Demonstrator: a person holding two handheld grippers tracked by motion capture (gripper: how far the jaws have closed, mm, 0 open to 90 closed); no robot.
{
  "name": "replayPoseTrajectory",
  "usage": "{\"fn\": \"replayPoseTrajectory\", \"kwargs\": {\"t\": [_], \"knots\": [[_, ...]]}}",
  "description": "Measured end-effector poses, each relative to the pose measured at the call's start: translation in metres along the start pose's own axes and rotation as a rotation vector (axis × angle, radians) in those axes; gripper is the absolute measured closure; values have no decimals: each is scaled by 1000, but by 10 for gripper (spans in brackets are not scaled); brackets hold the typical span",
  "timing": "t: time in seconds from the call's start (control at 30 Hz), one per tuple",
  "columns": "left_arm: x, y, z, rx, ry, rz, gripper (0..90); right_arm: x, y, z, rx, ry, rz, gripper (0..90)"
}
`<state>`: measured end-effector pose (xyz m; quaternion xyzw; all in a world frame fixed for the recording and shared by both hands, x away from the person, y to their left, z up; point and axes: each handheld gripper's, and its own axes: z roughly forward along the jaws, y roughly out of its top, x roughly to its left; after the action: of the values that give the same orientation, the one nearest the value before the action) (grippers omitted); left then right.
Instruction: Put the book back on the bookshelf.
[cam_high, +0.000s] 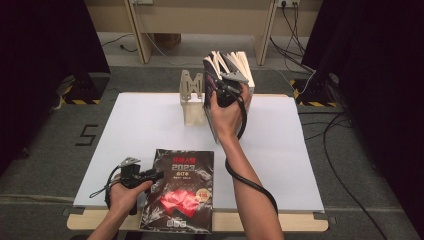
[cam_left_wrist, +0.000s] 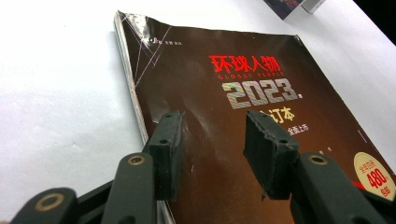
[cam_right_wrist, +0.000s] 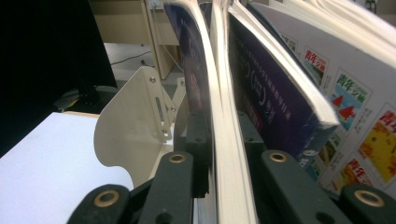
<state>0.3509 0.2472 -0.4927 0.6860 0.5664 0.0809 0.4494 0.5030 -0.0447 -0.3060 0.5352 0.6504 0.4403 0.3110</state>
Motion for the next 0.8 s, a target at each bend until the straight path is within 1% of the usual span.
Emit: {"fn": "replayPoseTrajectory", "kwargs": {"t": [0.07,0.13,0.2,0.3,0.47,0.5,0.6,0.67,0.73,0.8], "knots": [[-1,0,0,0,-3,-1,563,-1,2,-3,-2,7,0,781],[-1,0,0,0,-4,0,563,-2,3,-5,11,21,14,776],[-1,0,0,1,-3,1,563,-3,5,-5,33,30,17,768],[-1,0,0,2,-3,4,563,-5,6,-4,50,30,15,763],[-1,0,1,5,-6,3,562,-6,8,2,80,33,18,776],[-1,0,1,5,-6,3,562,-7,9,3,86,32,13,784],[0,0,1,5,-4,3,562,-8,9,8,118,29,19,820],[0,0,1,5,-3,0,562,-8,11,8,126,21,18,827],[0,0,1,5,-4,2,562,-8,10,8,122,14,15,829],[0,0,1,4,-4,4,562,-8,10,8,114,18,15,831]]}}
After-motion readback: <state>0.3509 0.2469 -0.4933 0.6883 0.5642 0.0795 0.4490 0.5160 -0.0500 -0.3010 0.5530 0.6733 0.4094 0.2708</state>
